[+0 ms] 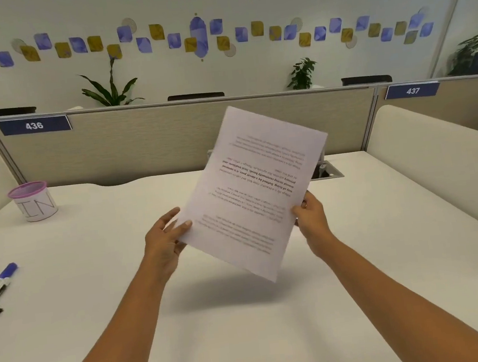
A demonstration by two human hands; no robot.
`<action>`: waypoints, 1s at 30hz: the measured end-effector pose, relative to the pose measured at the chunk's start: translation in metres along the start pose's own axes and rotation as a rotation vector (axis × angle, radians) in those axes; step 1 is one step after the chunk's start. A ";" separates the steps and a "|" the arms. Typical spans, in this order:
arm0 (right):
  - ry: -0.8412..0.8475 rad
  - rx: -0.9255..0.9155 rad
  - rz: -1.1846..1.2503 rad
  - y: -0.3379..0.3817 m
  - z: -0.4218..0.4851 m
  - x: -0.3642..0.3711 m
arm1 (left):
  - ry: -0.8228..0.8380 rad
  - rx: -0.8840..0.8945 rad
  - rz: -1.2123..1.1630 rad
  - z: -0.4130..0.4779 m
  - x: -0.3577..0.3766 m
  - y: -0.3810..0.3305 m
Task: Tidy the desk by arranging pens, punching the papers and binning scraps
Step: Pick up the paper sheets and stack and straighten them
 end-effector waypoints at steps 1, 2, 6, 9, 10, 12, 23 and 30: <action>-0.011 -0.047 -0.001 0.007 0.001 -0.002 | 0.031 0.008 0.069 0.002 0.002 -0.006; -0.019 -0.093 0.001 0.013 0.002 -0.004 | 0.078 0.021 0.156 0.002 0.005 -0.010; -0.015 -0.267 -0.025 0.035 0.000 0.000 | 0.205 0.120 0.374 -0.002 0.025 -0.019; -0.028 -0.333 -0.003 0.048 -0.003 0.005 | 0.193 0.245 0.327 -0.007 0.040 -0.029; -0.040 -0.341 0.010 0.051 -0.004 0.006 | 0.193 0.282 0.313 -0.008 0.043 -0.033; -0.060 -0.346 0.039 0.055 -0.005 0.004 | 0.191 0.338 0.301 -0.010 0.047 -0.040; 0.001 -0.184 -0.070 -0.008 -0.026 0.003 | 0.042 0.304 0.367 -0.014 0.030 0.002; -0.047 -0.185 -0.050 0.008 -0.013 0.003 | 0.067 0.362 0.348 -0.013 0.041 -0.021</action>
Point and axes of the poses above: each hand's wrist, its own z-axis towards the middle knuckle, its own x-axis out of the palm, y = z × x, the point moved 6 cm from there along z, towards the middle knuckle, and after that the axes turned 9 degrees about -y, right-handed, at the moved point
